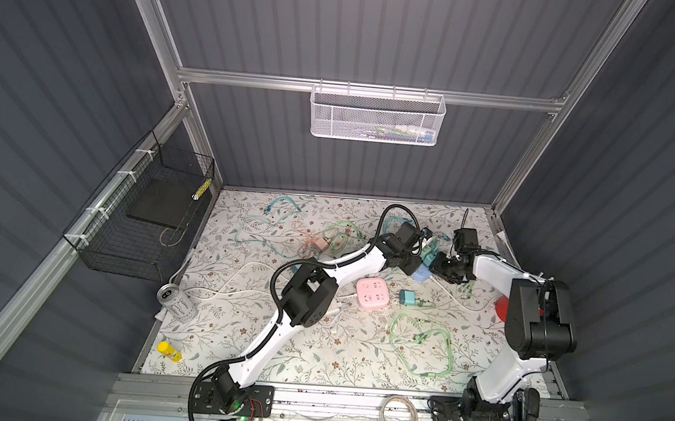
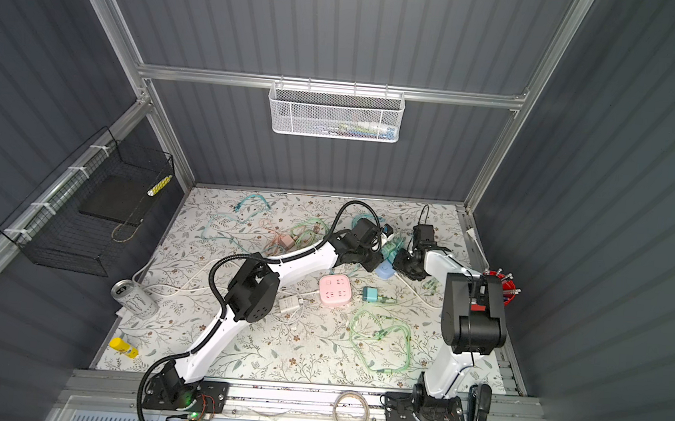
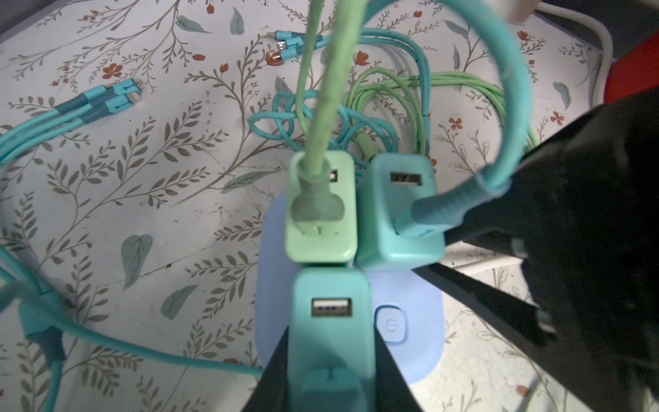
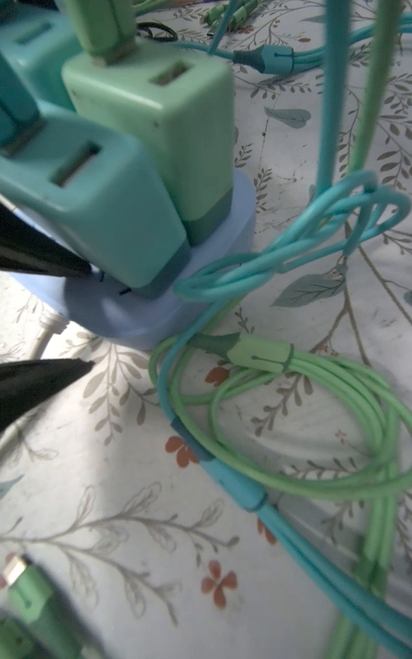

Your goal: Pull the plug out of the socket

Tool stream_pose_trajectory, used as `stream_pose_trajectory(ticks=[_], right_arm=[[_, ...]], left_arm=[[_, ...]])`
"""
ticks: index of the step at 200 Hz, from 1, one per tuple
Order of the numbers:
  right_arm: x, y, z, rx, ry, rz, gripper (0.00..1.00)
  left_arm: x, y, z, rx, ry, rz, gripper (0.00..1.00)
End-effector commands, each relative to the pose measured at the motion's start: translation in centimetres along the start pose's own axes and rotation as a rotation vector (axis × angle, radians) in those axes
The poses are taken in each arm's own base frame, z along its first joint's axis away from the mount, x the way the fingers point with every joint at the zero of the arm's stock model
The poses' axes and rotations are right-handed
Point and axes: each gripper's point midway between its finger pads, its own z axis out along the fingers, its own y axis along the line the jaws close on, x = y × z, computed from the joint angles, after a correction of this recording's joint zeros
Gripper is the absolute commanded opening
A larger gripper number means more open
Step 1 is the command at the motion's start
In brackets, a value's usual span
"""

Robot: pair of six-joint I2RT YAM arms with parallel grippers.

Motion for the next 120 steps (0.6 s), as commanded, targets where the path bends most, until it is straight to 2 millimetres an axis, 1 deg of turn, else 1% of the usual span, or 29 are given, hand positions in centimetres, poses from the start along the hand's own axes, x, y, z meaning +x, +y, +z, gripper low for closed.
stream_pose_trajectory(ticks=[1, 14, 36, 56, 76, 92, 120], right_arm=[[1.2, 1.0, 0.0, -0.029, 0.044, -0.020, 0.44], [1.4, 1.1, 0.1, -0.030, 0.048, -0.022, 0.45], [1.5, 1.5, 0.3, -0.036, 0.050, -0.024, 0.48], [1.7, 1.7, 0.4, -0.039, 0.055, -0.027, 0.50], [1.9, 1.8, 0.5, -0.041, 0.057, -0.027, 0.51], [2.0, 1.7, 0.6, -0.036, 0.064, -0.028, 0.51], [2.4, 1.1, 1.0, -0.005, 0.077, -0.023, 0.45]], left_arm=[[-2.2, -3.1, -0.4, 0.075, -0.062, 0.020, 0.20], [-2.4, -3.1, -0.5, 0.075, -0.066, 0.032, 0.20], [-2.6, -3.8, -0.6, 0.076, -0.069, 0.068, 0.20], [-2.5, -3.7, -0.5, 0.077, -0.067, 0.061, 0.20], [-3.1, -4.2, -0.7, 0.098, -0.091, 0.040, 0.20], [-3.5, -4.4, -0.9, 0.112, -0.102, 0.030, 0.20], [-4.2, -4.4, -1.5, 0.116, -0.115, 0.024, 0.20]])
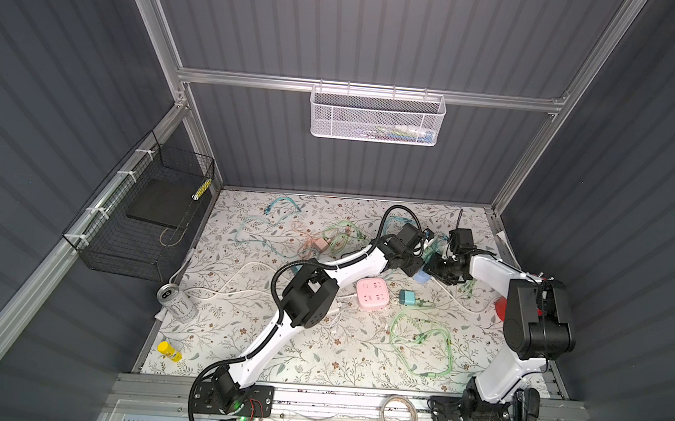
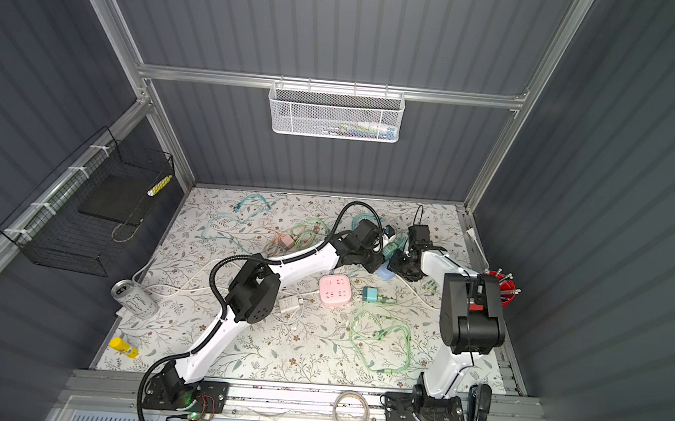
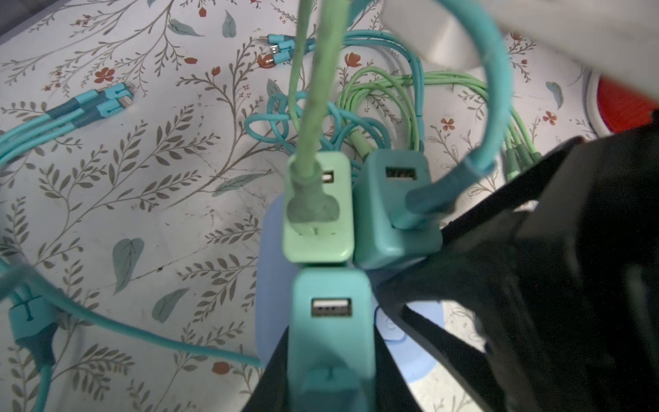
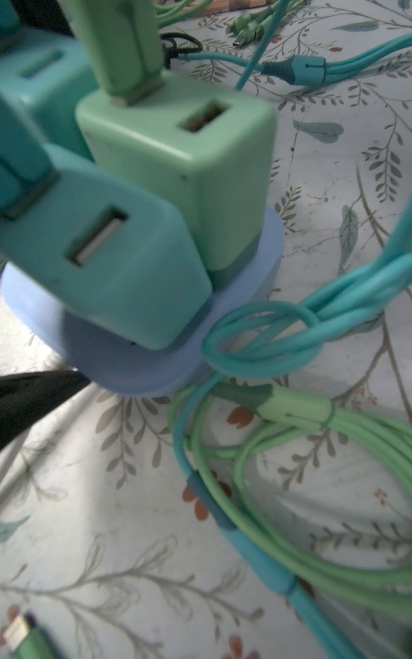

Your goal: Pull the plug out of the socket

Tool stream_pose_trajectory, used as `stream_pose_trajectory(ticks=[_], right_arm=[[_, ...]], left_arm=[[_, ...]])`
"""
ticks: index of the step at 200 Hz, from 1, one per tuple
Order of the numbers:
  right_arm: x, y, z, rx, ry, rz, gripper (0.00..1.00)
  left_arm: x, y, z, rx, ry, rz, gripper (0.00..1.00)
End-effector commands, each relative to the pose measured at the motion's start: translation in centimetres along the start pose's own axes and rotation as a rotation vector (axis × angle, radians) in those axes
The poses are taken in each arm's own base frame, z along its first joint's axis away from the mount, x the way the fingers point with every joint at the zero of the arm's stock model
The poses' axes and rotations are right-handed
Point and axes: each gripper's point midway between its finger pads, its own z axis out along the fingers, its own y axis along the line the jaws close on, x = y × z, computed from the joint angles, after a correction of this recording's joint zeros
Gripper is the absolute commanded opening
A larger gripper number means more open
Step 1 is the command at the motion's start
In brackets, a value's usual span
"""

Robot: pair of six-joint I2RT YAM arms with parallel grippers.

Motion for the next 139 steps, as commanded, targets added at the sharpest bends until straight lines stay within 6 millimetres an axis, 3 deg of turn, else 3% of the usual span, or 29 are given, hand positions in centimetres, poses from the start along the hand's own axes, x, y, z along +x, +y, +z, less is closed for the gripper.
stream_pose_trajectory(ticks=[1, 44, 101, 139], right_arm=[[1.3, -0.3, 0.9, 0.020, 0.045, -0.003, 0.45], [1.4, -0.5, 1.0, 0.041, 0.056, -0.015, 0.41], [1.9, -0.5, 1.1, 0.082, 0.077, -0.049, 0.40], [1.9, -0.7, 1.0, 0.090, 0.073, -0.051, 0.40]], left_arm=[[-4.0, -3.7, -1.5, 0.112, -0.112, 0.017, 0.20], [-4.8, -3.2, -2.4, 0.075, -0.128, 0.026, 0.20], [-8.1, -3.4, -4.1, 0.057, -0.212, 0.037, 0.20], [-7.5, -3.2, -4.1, 0.047, -0.189, 0.050, 0.20]])
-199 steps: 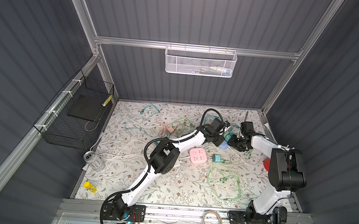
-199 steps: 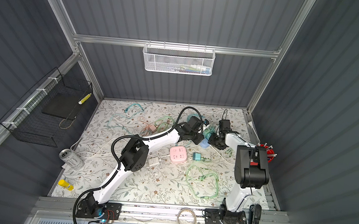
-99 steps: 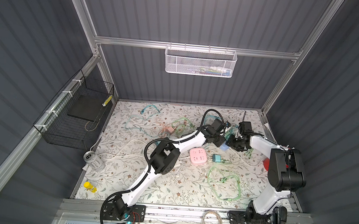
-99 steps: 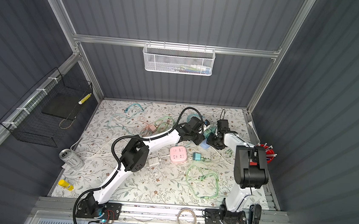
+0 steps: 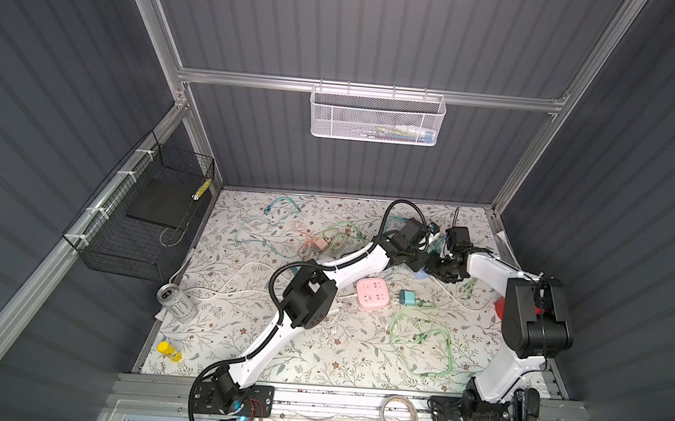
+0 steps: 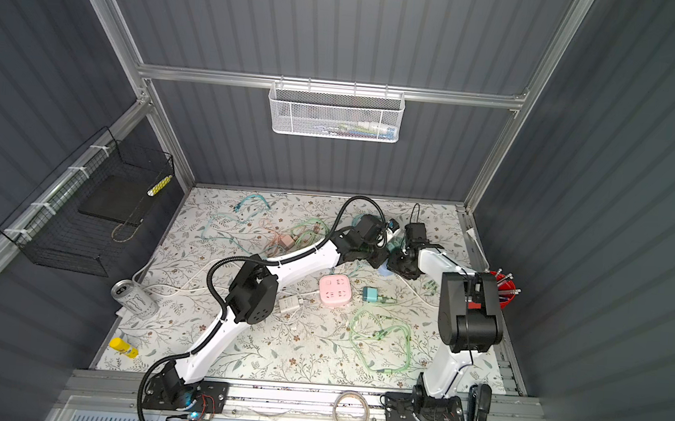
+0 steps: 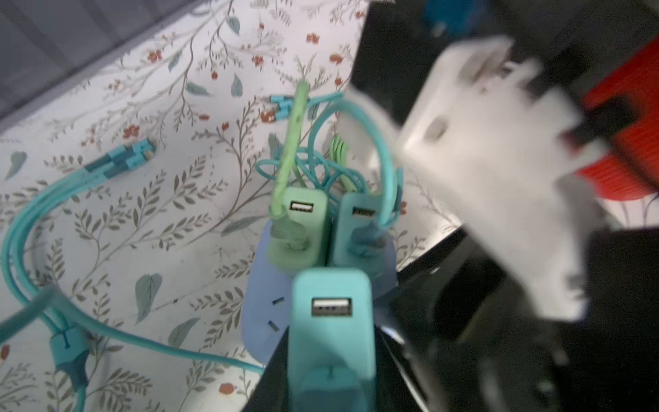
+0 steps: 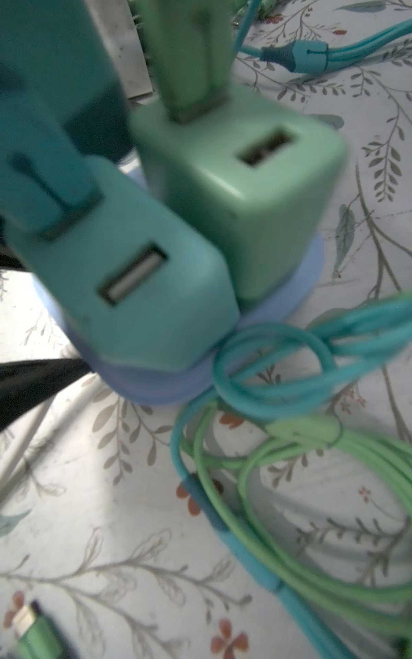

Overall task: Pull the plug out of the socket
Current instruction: 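Pull the teal charger off the blue hub with the left gripper while the right holds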

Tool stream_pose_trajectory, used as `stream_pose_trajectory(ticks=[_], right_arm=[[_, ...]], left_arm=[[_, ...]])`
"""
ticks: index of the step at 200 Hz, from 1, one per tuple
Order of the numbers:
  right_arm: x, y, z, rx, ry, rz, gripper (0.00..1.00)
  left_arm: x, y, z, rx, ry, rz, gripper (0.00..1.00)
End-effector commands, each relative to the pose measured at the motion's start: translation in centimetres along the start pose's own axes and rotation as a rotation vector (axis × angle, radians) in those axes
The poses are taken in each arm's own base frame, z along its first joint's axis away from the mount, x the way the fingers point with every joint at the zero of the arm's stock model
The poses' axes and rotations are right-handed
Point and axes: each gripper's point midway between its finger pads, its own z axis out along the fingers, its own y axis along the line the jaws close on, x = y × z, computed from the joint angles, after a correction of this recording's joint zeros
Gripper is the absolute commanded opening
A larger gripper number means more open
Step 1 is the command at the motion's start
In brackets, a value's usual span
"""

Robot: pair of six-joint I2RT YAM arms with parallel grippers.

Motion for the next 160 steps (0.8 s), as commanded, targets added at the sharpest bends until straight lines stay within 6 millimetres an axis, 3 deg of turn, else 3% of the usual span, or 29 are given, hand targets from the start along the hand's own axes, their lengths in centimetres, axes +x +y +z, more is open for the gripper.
stream_pose_trajectory(ticks=[1, 35, 63, 86, 123, 160], right_arm=[[2.1, -0.7, 0.9, 0.040, 0.078, -0.022, 0.40], [2.1, -0.7, 0.9, 0.032, 0.071, -0.012, 0.41], [2.2, -0.5, 0.9, 0.005, 0.070, -0.001, 0.44], [2.2, -0.3, 0.7, -0.009, 0.073, -0.004, 0.45], [0.9, 0.4, 0.0, -0.048, 0.019, -0.025, 0.50], [0.0, 1.1, -1.0, -0.089, -0.016, -0.055, 0.56]], left_arm=[[-3.7, -2.3, -2.1, 0.056, -0.094, 0.031, 0.20], [-1.7, -1.6, -2.0, 0.053, -0.048, 0.015, 0.20], [-0.6, 0.7, -2.3, 0.053, -0.039, -0.070, 0.20], [-0.7, 2.8, -3.0, 0.041, -0.061, -0.125, 0.20], [-1.7, 4.6, -4.1, 0.040, -0.095, -0.166, 0.21], [-1.4, 6.6, -3.6, 0.085, -0.100, -0.282, 0.24]])
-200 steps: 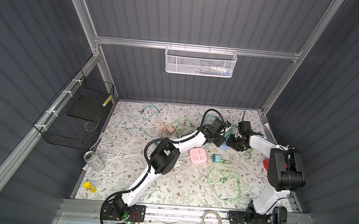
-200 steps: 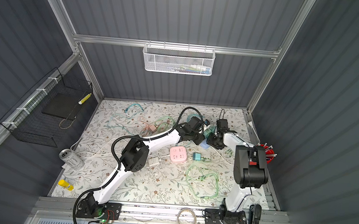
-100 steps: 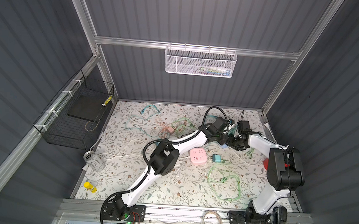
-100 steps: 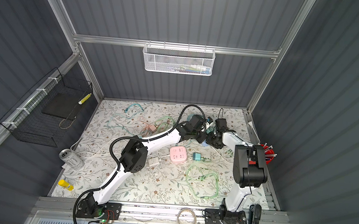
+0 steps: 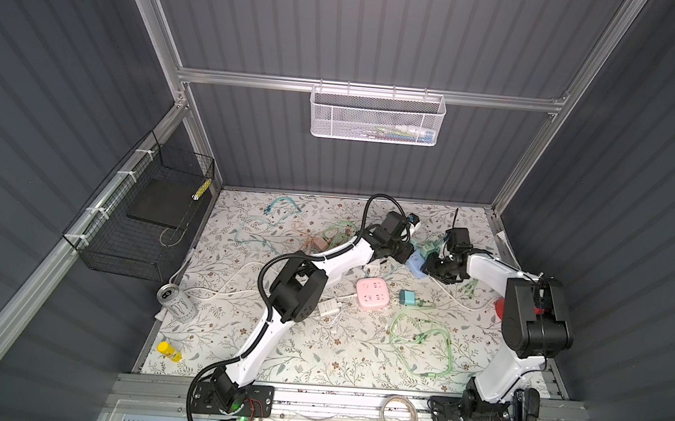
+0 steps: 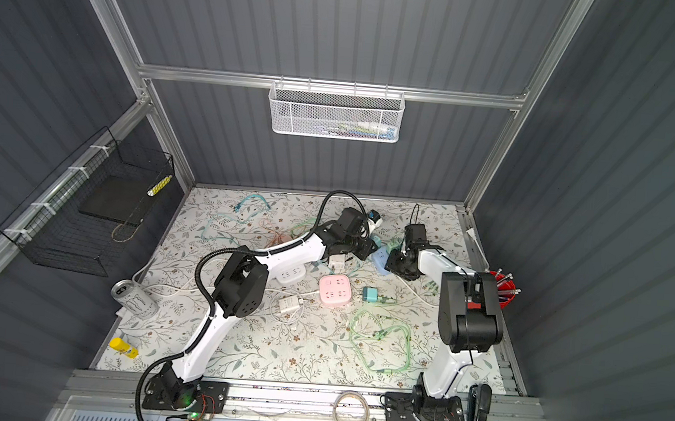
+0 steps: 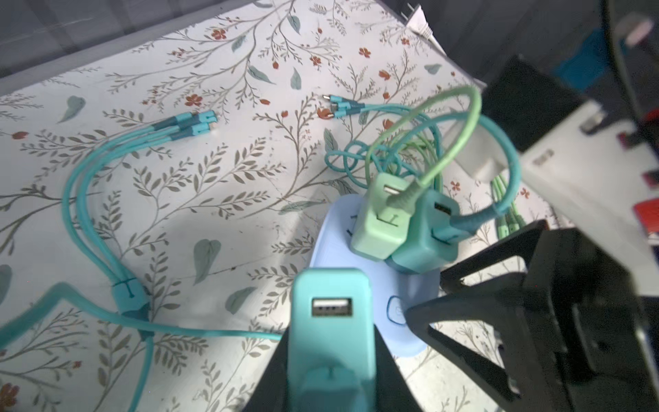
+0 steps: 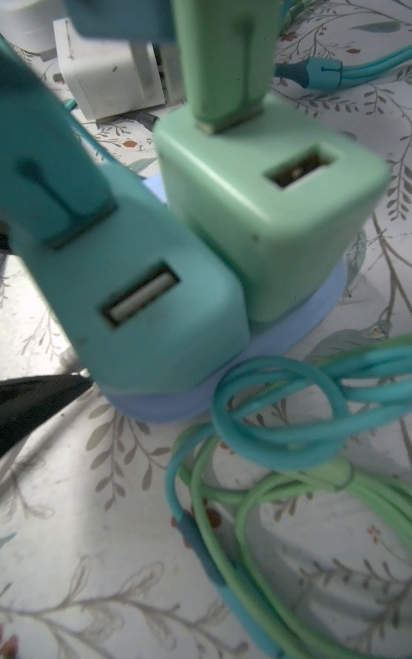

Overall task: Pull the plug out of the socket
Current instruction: 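Pull the teal charger off the blue hub with the left gripper while the right holds, then carry the teal charger toward the white hub and lower it with the left gripper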

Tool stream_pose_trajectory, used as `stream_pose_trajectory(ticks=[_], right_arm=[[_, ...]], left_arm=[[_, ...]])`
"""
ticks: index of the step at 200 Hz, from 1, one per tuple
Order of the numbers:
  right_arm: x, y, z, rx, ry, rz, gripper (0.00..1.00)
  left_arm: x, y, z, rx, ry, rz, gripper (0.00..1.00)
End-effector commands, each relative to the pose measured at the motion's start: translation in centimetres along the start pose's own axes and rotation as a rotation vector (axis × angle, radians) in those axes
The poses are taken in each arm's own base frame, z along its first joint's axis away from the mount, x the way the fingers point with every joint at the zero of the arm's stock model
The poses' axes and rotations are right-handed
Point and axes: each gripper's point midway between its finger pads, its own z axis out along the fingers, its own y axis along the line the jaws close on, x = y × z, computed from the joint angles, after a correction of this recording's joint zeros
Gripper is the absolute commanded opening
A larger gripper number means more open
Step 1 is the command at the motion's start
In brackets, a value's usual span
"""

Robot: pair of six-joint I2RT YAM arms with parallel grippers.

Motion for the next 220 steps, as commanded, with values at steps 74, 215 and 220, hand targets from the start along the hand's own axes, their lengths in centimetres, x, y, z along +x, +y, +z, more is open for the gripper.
stream_pose_trajectory(ticks=[74, 215, 220], right_arm=[[-1.5, 1.3, -3.0, -0.064, -0.098, -0.106, 0.69], [-2.3, -0.2, -4.3, 0.003, -0.131, -0.166, 0.77], [-2.2, -0.3, -4.2, 0.006, -0.130, -0.166, 0.77]], left_arm=[[-1.3, 1.6, 0.1, 0.161, -0.014, -0.239, 0.29], [1.4, 2.8, 3.3, 0.183, 0.068, -0.419, 0.40], [1.7, 2.9, 3.4, 0.181, 0.074, -0.424, 0.40]])
